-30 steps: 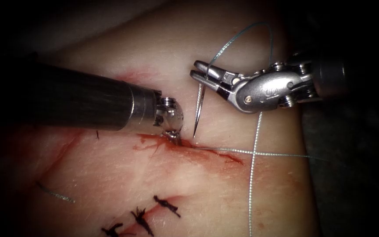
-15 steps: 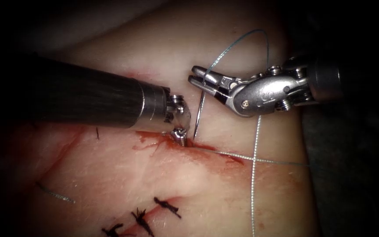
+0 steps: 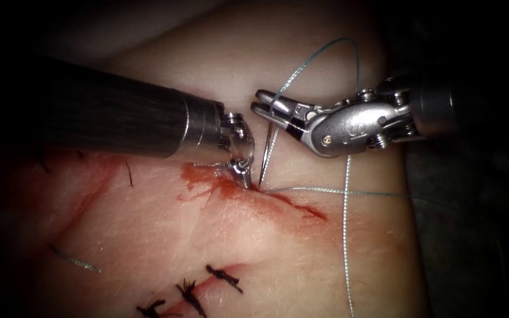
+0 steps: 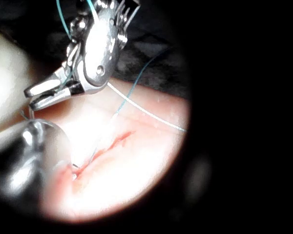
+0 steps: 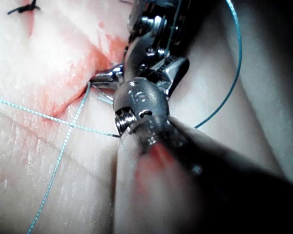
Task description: Wound Closure
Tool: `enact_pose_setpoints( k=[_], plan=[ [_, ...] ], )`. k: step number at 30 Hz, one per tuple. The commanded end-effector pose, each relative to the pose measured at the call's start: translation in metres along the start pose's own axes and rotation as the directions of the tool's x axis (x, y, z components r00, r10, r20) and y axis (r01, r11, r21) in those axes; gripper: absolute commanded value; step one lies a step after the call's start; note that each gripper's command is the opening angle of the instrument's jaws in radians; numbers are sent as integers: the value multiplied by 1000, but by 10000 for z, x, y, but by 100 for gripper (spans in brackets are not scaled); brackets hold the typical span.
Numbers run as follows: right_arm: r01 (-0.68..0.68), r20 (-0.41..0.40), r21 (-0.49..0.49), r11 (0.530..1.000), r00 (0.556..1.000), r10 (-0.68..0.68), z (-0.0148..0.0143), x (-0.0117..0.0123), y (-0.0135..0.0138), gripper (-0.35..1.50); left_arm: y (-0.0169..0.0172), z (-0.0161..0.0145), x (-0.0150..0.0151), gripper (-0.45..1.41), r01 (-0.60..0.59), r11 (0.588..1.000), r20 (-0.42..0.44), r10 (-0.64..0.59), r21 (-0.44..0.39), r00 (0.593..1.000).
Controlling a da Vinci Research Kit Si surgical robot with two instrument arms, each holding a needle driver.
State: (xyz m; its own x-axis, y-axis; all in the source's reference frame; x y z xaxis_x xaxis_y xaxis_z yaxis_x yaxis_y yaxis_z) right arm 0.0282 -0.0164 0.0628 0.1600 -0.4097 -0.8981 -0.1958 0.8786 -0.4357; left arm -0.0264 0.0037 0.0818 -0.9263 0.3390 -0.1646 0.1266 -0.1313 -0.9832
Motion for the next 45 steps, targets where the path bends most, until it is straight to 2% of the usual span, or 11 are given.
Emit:
enact_pose_setpoints(
  k=[1,12,18,22,28,45],
  plan=[
    [3,-4,0,1000,1000,-3,9,1,-5,-35,-6,4,3,-45,0,1000,1,0,1,1000],
    [-68,-14,14,998,998,68,8,6,-16,-35,-4,3,2,-45,-1,1000,-1,1,0,1000],
    [-137,-15,12,991,990,137,7,11,-8,-35,-4,3,2,-45,-1,1000,-1,1,0,1000],
    [-170,-30,-30,985,985,169,8,16,-1,-35,-4,3,2,-45,-1,1000,-4,1,1,1000],
    [-236,-28,-38,971,972,235,8,20,-1,-35,-4,3,2,-45,-1,1000,-6,1,2,1000],
    [-285,-17,-87,955,958,285,7,19,4,-35,0,-1,5,-45,-1,1000,-24,1,2,1000]
  ],
)
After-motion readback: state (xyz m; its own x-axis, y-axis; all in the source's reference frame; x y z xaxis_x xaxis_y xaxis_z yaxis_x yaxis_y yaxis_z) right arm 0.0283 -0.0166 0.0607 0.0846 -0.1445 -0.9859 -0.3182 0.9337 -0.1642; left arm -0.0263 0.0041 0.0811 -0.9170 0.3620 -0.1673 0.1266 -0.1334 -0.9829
